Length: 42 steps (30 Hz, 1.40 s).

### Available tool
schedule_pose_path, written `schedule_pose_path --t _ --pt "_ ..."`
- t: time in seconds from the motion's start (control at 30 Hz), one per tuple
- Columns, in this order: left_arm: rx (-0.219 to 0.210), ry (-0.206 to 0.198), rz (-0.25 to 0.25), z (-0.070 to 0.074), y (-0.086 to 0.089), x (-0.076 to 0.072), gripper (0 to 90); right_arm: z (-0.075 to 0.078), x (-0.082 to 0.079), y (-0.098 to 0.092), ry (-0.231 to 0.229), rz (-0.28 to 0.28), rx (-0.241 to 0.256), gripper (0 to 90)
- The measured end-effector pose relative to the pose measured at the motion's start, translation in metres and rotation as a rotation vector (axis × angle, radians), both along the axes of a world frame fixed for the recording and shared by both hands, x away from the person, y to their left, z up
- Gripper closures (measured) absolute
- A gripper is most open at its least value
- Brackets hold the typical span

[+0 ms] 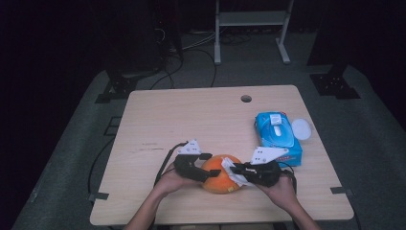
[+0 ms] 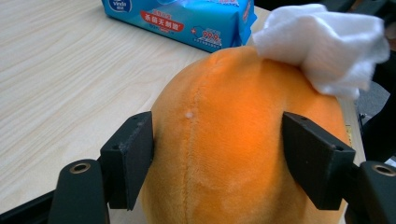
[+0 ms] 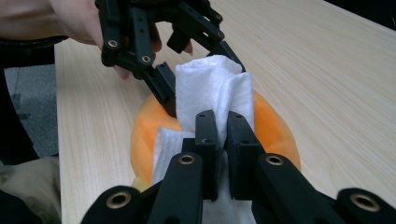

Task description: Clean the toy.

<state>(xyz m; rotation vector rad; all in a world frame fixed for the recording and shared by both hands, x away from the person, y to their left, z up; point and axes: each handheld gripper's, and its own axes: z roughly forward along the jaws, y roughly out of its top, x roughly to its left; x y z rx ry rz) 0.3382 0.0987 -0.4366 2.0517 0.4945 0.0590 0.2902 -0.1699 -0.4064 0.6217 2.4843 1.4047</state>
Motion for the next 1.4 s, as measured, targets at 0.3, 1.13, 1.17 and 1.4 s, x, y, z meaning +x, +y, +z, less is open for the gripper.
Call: schedule_pose_path --t 0.3,1.13,1.17,1.4 --pt "0.003 0.011 0.001 -0.001 0.001 0.002 26.6 -0.016 0.002 -0.029 0.069 -0.071 -0.002 83.7" --pt "0.029 0.015 -0.072 -0.001 0.0 -0.005 29.5 -0.02 0.008 -0.031 0.127 -0.078 0.032 83.7" --pt "0.03 0.016 -0.071 -0.001 -0.001 -0.004 29.5 -0.019 0.005 -0.03 0.124 -0.071 0.036 83.7" --pt "0.029 0.01 -0.084 -0.001 -0.003 -0.006 29.3 -0.001 0.004 -0.008 0.061 -0.016 0.037 83.8"
